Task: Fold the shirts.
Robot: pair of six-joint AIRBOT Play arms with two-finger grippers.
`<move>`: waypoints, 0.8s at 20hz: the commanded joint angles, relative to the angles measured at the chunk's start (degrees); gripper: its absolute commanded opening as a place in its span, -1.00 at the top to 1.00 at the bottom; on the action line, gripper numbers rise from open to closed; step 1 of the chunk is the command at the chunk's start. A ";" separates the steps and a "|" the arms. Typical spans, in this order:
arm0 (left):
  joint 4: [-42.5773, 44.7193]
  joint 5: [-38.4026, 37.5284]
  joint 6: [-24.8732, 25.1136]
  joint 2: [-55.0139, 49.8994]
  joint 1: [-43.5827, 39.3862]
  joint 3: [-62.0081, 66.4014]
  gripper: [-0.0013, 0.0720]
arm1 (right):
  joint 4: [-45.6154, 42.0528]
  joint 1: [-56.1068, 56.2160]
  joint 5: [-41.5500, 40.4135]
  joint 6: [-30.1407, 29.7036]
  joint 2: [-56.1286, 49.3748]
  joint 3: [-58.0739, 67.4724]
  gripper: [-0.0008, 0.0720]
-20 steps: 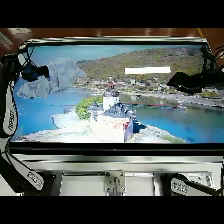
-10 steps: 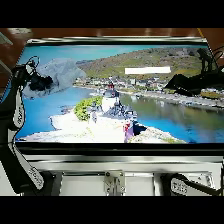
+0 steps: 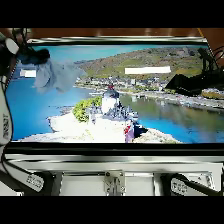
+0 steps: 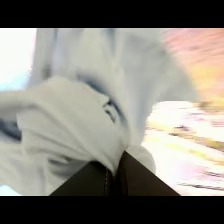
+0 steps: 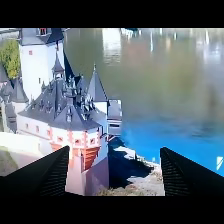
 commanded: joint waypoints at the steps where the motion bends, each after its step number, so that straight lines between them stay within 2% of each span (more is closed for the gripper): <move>1: -0.22 0.61 4.13 17.49 -10.56 0.04 0.86 | -2.21 -0.04 -0.48 -1.55 4.81 0.07 -0.88; 4: -0.20 0.13 3.63 28.57 -22.32 -0.55 0.86 | -4.63 -0.02 -0.48 -1.79 13.57 0.07 -0.88; 7: -0.17 -3.13 -1.09 34.21 -32.17 -5.38 0.86 | -4.92 -0.02 1.42 -1.77 21.97 0.07 -0.88; 12: 1.57 -17.62 -3.65 34.91 -43.25 -19.58 0.86 | -10.08 -0.02 17.40 -1.46 26.91 -1.79 -0.88; 14: 1.53 -16.83 -6.14 34.91 -44.83 -29.35 0.86 | -10.91 0.04 17.99 -1.11 26.91 -7.19 -0.88; 16: 1.51 -12.92 -9.20 34.91 -45.22 -40.37 0.86 | -8.07 0.04 13.00 -1.25 26.91 -15.93 -0.88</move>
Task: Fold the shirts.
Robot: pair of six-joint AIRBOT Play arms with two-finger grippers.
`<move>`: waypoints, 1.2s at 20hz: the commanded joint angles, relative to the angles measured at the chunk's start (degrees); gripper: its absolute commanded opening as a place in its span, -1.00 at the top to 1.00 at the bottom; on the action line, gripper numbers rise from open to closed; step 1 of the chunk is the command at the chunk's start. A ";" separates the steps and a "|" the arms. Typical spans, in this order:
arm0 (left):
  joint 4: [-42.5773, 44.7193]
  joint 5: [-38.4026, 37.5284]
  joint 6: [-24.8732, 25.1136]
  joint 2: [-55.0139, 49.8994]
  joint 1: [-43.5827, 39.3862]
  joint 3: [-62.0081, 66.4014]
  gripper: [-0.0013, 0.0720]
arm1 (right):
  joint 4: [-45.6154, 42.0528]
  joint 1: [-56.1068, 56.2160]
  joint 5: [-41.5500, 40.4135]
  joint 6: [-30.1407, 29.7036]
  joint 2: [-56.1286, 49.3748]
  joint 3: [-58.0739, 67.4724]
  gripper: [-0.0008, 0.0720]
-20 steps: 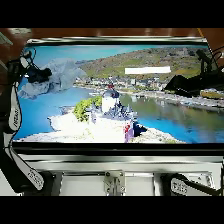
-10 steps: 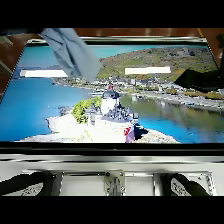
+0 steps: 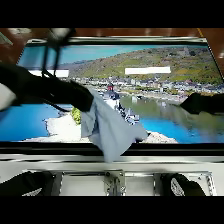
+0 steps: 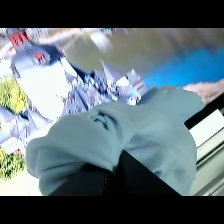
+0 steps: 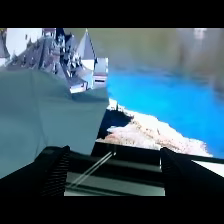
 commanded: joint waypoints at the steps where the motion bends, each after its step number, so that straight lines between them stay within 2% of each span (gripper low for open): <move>1: 0.22 3.10 -5.49 0.46 -2.49 -17.99 0.86 | 2.47 0.13 -3.89 0.07 0.72 -13.35 -0.88; 4: 0.22 8.22 -10.60 0.46 -2.45 -31.26 0.86 | 3.48 4.59 -12.44 -0.04 -1.38 -27.91 -0.88; 7: 0.07 8.11 -10.82 0.46 -2.45 -36.52 0.86 | 4.52 10.88 -17.53 -1.16 -6.78 -35.28 -0.89; 12: 0.07 7.93 -10.80 0.46 -2.45 -36.83 0.86 | 8.66 11.67 -20.26 -2.14 -21.81 -36.15 -0.89; 15: 0.07 7.96 -10.80 0.46 -2.45 -36.83 0.86 | 17.03 11.72 -21.88 -5.64 -29.20 -36.15 -0.89; 19: 0.09 8.00 -10.80 0.46 -2.45 -36.83 0.86 | 25.51 11.89 -25.49 -7.48 -33.66 -36.15 -0.88; 22: 0.44 8.00 -10.80 0.46 -2.45 -36.81 0.86 | 26.99 14.36 -30.56 -5.86 -34.73 -36.15 -0.86; 23: 0.66 7.98 -10.80 0.48 -2.45 -36.76 0.86 | 27.61 15.65 -32.13 -5.64 -34.71 -36.15 -0.59; 24: 0.70 7.96 -10.78 0.50 -2.45 -36.52 0.86 | 28.92 17.03 -33.38 -5.79 -34.71 -36.15 -0.20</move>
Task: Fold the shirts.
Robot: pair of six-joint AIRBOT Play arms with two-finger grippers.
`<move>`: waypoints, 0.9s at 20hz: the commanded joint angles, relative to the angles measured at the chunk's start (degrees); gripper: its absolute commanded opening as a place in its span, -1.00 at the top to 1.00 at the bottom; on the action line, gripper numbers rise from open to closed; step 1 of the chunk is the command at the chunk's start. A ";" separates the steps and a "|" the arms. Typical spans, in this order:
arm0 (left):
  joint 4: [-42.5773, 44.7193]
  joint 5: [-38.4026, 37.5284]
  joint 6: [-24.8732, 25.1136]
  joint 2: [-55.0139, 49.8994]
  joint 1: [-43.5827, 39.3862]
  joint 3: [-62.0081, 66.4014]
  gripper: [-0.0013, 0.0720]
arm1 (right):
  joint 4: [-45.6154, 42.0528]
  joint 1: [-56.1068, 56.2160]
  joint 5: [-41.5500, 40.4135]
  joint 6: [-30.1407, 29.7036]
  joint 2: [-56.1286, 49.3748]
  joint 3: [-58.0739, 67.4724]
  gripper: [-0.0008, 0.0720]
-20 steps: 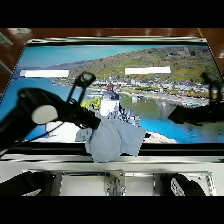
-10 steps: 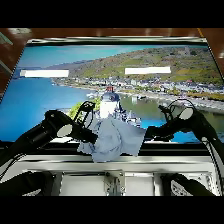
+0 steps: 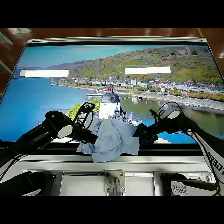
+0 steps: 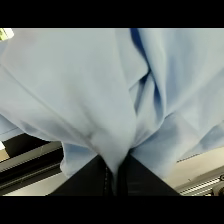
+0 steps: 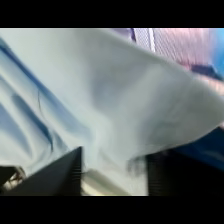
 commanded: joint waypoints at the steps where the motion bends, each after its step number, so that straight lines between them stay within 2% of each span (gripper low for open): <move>1: 1.03 -0.04 0.00 0.07 0.02 0.74 0.86 | 5.16 3.72 -6.01 -0.33 -0.98 0.04 0.47; 2: 2.40 -0.13 0.00 0.11 0.02 1.57 0.86 | 5.77 4.00 -6.05 -1.18 -0.98 0.63 0.80; 4: 7.48 -2.08 0.00 0.15 0.59 4.85 0.86 | 5.40 3.65 -4.52 -5.16 1.01 3.43 0.80; 6: 12.87 -7.26 0.26 0.20 2.86 11.54 0.86 | 4.02 2.10 -3.89 -7.23 6.97 8.31 0.80; 7: 14.14 -9.81 1.97 0.33 4.35 16.06 0.86 | 4.09 0.79 -3.34 -9.33 11.13 11.72 0.80; 9: 14.25 -12.81 5.66 0.98 7.30 27.65 0.86 | 3.91 -2.12 -3.15 -10.73 20.13 19.37 0.80; 13: 13.42 -12.98 11.19 2.91 7.45 53.75 0.86 | 3.19 -5.49 -5.07 -10.91 36.68 35.17 0.80; 15: 13.46 -12.98 13.75 4.20 7.30 61.59 0.86 | 0.66 -5.49 -5.53 -10.01 42.97 40.44 0.80; 18: 13.49 -13.68 13.73 8.39 7.93 63.47 0.86 | -12.48 -5.49 -4.63 -0.59 50.01 43.80 0.80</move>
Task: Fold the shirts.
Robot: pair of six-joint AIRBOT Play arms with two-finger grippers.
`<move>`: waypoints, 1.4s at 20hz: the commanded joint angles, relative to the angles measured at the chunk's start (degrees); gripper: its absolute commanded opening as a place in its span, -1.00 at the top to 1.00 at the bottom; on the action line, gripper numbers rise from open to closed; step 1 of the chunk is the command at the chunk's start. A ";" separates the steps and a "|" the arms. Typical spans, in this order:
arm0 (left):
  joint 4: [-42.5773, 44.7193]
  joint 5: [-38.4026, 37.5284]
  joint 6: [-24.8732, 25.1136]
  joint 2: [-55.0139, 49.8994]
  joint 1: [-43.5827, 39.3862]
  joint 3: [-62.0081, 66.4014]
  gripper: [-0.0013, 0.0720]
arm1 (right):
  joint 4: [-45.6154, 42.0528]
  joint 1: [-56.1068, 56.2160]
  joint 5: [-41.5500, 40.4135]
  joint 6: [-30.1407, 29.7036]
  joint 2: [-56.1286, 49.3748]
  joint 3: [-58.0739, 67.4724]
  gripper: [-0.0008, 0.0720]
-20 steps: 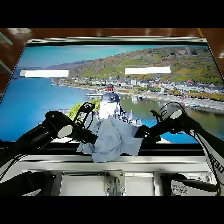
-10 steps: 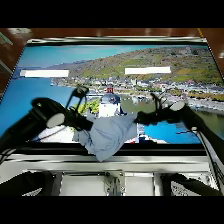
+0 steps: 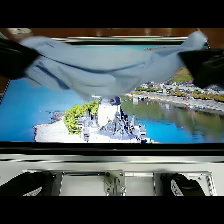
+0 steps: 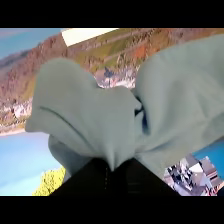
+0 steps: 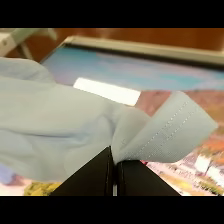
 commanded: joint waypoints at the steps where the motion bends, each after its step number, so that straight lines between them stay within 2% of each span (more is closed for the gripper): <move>1: 0.15 -1.64 1.90 4.09 0.50 5.09 0.86 | -14.62 -0.42 1.66 9.77 9.27 5.05 0.80; 3: 0.22 -3.10 1.92 5.25 0.50 3.21 0.86 | -19.58 -0.42 8.87 12.87 10.25 5.03 0.80; 5: 2.27 -2.91 1.95 4.70 0.52 0.59 0.86 | -20.72 -0.42 18.99 12.98 8.72 4.35 0.80; 7: 5.35 -0.48 1.95 2.91 1.29 -2.54 0.86 | -21.97 -0.42 26.80 13.09 5.53 2.45 0.80; 9: 5.40 4.48 1.92 -0.63 3.96 -6.23 0.86 | -21.90 -0.42 29.22 14.14 2.29 -1.46 0.80; 13: 1.99 10.36 1.49 -12.79 8.31 -11.67 0.86 | -21.94 -0.42 26.82 15.37 -3.74 -12.72 0.80; 16: -2.54 10.56 1.51 -25.99 8.87 -12.31 0.86 | -21.86 -0.39 19.87 16.55 -8.11 -20.72 0.80; 20: -7.76 10.45 1.53 -42.91 8.83 -12.28 0.86 | -20.79 -0.39 15.63 22.67 -13.75 -25.57 0.80; 25: -9.07 9.49 1.49 -49.20 8.85 -12.24 0.85 | -19.69 -0.37 14.45 25.33 -15.65 -25.59 0.80; 26: -9.07 9.44 1.51 -49.11 8.90 -12.11 0.79 | -19.54 -0.37 14.56 25.62 -15.63 -25.62 0.80; 27: -9.11 8.63 1.51 -49.07 8.90 -11.45 0.18 | -19.19 -0.37 14.91 25.68 -15.63 -25.62 0.80; 28: -9.33 6.45 1.53 -49.07 8.92 -10.23 -0.75 | -18.82 -0.37 15.17 25.68 -15.63 -25.62 0.80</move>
